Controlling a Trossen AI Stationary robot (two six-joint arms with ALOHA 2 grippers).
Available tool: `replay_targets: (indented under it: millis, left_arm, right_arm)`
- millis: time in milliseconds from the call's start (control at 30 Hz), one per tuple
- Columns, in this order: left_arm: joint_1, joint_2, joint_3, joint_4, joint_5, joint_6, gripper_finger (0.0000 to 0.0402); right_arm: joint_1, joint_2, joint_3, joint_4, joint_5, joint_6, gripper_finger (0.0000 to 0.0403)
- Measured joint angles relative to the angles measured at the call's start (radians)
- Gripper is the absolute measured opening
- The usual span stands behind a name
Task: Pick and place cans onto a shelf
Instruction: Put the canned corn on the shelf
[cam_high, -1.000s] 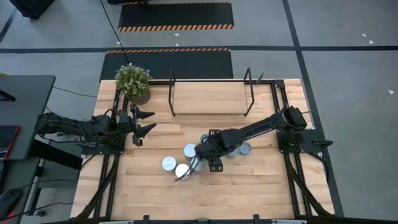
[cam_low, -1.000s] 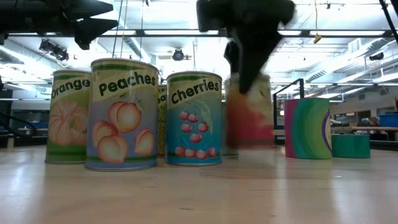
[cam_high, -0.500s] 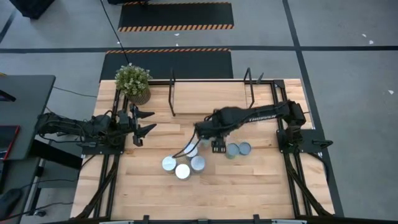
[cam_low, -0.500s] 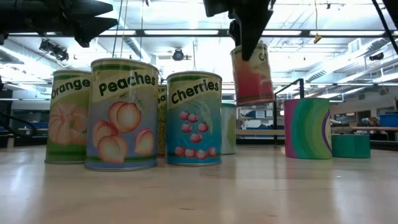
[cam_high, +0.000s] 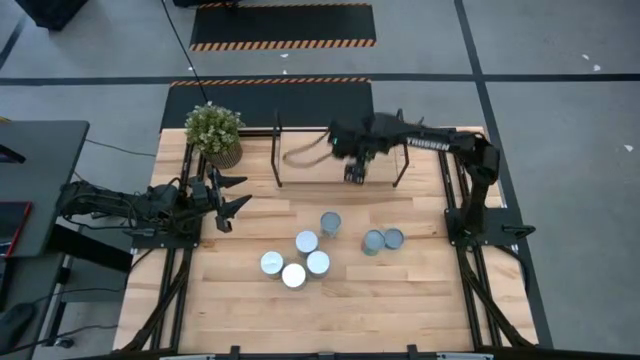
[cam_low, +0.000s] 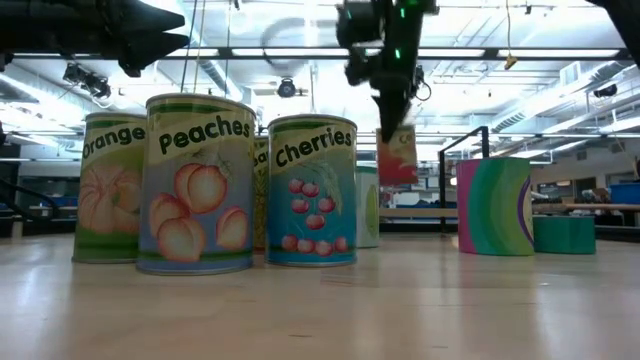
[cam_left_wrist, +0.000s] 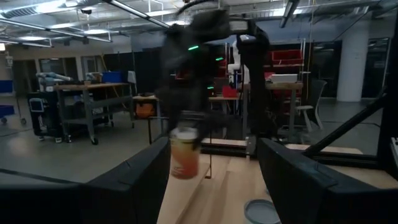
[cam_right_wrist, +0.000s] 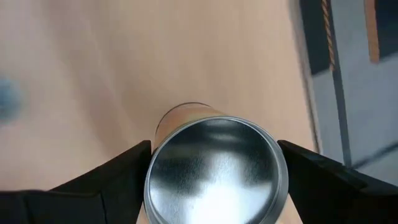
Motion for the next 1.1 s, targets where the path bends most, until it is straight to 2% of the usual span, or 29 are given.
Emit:
replay_targets:
  millis: [67,167,300,367,567,800,1100]
  left_arm:
    - [0.000,0.000,0.000,0.000,0.000,0.000,0.0247]
    - [0.000,0.000,0.000,0.000,0.000,0.000,0.0247]
    - [0.000,0.000,0.000,-0.002,0.000,-0.001,0.0247]
    - [0.000,0.000,0.000,-0.002,0.000,-0.001,0.0247]
    - [0.000,0.000,0.000,-0.013,0.000,-0.003,0.0247]
    - [0.000,0.000,-0.001,-0.027,0.000,-0.013,0.0247]
    - [0.000,0.000,-0.001,-0.040,0.000,-0.035,0.0247]
  right_arm:
    - [-0.073,-0.001,-0.014,0.008,-0.014,-0.010,0.0333]
    - [-0.169,-0.002,-0.023,0.030,-0.092,-0.018,0.0333]
    - [-0.236,-0.003,-0.025,0.020,-0.179,0.015,0.0333]
    - [-0.233,-0.003,-0.025,0.016,-0.172,0.029,0.0333]
    - [-0.207,-0.003,-0.025,0.018,-0.134,0.205,0.0333]
    - [-0.134,-0.003,-0.025,0.029,-0.093,0.231,0.0333]
    - [-0.133,-0.003,-0.036,-0.055,-0.072,0.363,0.0333]
